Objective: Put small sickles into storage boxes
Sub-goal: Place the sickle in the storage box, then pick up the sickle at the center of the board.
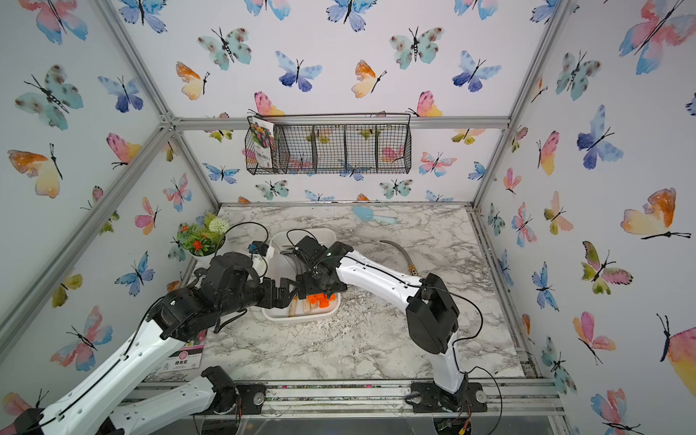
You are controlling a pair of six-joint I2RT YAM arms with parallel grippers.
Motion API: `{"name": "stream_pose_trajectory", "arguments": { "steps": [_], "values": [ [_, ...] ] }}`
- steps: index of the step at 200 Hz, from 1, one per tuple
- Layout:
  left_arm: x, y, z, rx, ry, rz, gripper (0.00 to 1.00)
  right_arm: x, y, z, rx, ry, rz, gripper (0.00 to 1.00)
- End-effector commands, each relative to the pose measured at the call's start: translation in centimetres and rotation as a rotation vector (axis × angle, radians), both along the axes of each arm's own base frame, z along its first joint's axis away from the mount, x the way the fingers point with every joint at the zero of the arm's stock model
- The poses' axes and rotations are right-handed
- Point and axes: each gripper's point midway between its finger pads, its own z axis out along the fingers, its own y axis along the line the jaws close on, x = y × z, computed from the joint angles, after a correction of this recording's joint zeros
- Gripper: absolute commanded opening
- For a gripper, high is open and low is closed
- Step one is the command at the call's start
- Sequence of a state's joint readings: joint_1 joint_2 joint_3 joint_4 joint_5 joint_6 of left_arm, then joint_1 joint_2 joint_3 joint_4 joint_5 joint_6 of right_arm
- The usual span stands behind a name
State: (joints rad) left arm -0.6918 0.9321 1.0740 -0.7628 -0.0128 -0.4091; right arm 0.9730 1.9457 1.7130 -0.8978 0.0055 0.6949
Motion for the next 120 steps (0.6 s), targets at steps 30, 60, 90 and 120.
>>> {"name": "stream_pose_trajectory", "arguments": {
  "steps": [30, 60, 90, 120],
  "values": [
    [2.2, -2.9, 1.3, -0.049, -0.034, -0.077, 0.98, 2.3, -5.5, 0.1, -0.043, 0.003, -0.091, 0.98],
    [3.5, -4.5, 0.8, -0.05, -0.025, -0.116, 0.98, 3.8, -8.6, -0.1, -0.054, 0.01, -0.145, 0.98],
    [4.8, -5.8, 0.1, -0.051, -0.008, -0.148, 0.98, 4.9, -12.0, -1.0, -0.082, 0.021, -0.189, 0.98],
    [6.0, -6.8, -0.8, -0.058, 0.015, -0.172, 0.98, 5.6, -14.9, -2.1, -0.105, 0.036, -0.229, 0.98]
  ]
}}
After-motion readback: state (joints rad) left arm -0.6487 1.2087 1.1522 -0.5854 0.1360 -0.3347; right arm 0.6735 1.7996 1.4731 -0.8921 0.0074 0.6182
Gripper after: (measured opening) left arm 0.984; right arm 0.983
